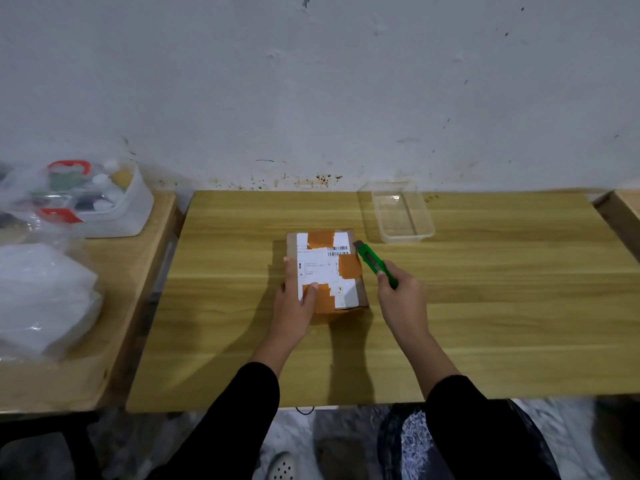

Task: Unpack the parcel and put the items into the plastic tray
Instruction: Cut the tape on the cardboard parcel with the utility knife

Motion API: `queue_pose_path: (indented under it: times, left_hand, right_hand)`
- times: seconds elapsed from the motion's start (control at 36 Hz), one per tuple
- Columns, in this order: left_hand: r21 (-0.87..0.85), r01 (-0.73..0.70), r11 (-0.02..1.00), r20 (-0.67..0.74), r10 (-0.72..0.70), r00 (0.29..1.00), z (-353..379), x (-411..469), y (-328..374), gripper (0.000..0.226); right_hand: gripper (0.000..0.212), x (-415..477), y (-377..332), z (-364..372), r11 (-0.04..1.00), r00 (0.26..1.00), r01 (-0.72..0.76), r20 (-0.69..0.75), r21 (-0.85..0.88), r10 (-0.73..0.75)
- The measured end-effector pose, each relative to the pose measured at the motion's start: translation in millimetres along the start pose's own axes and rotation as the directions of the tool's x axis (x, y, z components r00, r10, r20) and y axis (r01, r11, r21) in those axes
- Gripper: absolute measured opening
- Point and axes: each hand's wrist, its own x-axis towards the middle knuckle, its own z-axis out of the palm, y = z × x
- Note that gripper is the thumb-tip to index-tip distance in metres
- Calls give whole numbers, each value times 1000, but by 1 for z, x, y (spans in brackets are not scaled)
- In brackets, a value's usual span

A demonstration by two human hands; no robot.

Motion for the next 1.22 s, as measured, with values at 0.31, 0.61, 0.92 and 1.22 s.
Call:
queue_pose_path:
  times: [0.31, 0.61, 0.92, 1.22]
  left_hand:
    - [-85, -41, 995, 8, 42, 999, 0, -2, 0, 68]
    - [-105, -28, 994, 13, 30, 999, 1, -2, -1, 68]
    - [-96, -25, 995, -12, 24, 1000, 3, -2, -1, 67]
    - [-52, 41, 998, -92, -46, 995, 11, -2, -3, 67]
  right_hand:
    - [29, 0, 0, -2, 998, 998, 52, -22, -34, -52]
    - [31, -2, 1, -6, 999, 999, 36, -1, -10, -36]
    - [29, -3, -9, -6, 997, 999, 19, 42, -75, -16]
    - [24, -25, -19, -21, 916, 983, 148, 157, -373, -95]
